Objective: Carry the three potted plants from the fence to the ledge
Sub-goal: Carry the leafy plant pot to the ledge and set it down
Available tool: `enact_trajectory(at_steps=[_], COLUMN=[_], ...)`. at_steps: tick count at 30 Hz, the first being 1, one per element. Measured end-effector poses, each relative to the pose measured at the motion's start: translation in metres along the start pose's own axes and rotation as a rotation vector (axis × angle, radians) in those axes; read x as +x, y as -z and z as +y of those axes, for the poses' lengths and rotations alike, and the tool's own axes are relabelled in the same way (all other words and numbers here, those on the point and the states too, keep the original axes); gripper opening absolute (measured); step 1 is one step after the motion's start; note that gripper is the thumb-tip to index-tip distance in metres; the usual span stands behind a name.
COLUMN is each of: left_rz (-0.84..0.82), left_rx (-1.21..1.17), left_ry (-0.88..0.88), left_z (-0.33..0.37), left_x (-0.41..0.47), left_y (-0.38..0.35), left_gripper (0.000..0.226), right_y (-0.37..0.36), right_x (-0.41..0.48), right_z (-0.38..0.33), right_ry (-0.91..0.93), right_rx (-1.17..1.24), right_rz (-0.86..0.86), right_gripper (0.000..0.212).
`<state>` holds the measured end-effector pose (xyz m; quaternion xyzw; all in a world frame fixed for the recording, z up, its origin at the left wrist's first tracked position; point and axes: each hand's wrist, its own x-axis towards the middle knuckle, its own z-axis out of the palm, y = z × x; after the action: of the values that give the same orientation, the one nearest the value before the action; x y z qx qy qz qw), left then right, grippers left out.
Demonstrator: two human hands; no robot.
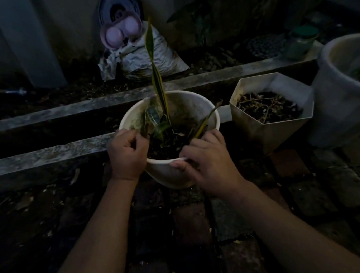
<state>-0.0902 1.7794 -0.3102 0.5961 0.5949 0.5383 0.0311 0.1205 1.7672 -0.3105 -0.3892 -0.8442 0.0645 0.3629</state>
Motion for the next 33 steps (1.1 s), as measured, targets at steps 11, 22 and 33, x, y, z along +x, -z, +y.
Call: enact_trajectory(at_steps=[11,22,33], left_rz=[-0.144,-0.206,-0.183], left_rx=[0.013,0.140,-0.045], left_ry=[0.028,-0.235,-0.258], left_z=[-0.012,0.000,-0.024], left_x=[0.012,-0.031,-0.027], left_y=[0.017,0.040,0.026], left_gripper=[0.047,0.041,0.068], right_y=[-0.006,0.005,-0.012], right_x=[-0.004,-0.006,-0.006], right_z=[-0.027,-0.009,-0.017], right_ry=[-0.101,0.001,-0.018], right_rx=[-0.139,0.087,0.135], right_rz=[-0.050,-0.041,0.034], right_gripper=[0.037,0.029,0.029])
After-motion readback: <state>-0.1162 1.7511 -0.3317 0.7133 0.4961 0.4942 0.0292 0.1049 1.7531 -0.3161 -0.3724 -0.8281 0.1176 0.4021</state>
